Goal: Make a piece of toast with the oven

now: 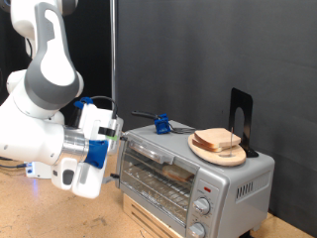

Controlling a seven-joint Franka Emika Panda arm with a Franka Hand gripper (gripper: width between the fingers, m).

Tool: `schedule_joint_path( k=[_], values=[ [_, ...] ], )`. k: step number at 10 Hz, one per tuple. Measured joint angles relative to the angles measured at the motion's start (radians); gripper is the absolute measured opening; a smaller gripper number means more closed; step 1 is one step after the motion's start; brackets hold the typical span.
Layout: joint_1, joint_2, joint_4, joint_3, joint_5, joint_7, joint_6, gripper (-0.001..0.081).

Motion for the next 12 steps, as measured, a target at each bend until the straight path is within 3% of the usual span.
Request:
schedule_joint_path(
  k=[3,7,8,10,11,12],
  values=[
    [0.001,0.123,0.112,0.016,0.079,0.035,0.038,0.0808],
    [0.031,0.281,0.279,0.04,0.088,0.116,0.134,0.0808],
    [0.029,0.28,0.278,0.04,0.088,0.114,0.119,0.0808],
    [0.014,0.292,0.288,0.051,0.114,0.114,0.005,0.0808],
    [0.008,0.316,0.31,0.062,0.13,0.121,-0.052,0.0808],
    [0.008,0.346,0.332,0.072,0.154,0.119,-0.058,0.0808]
  ],
)
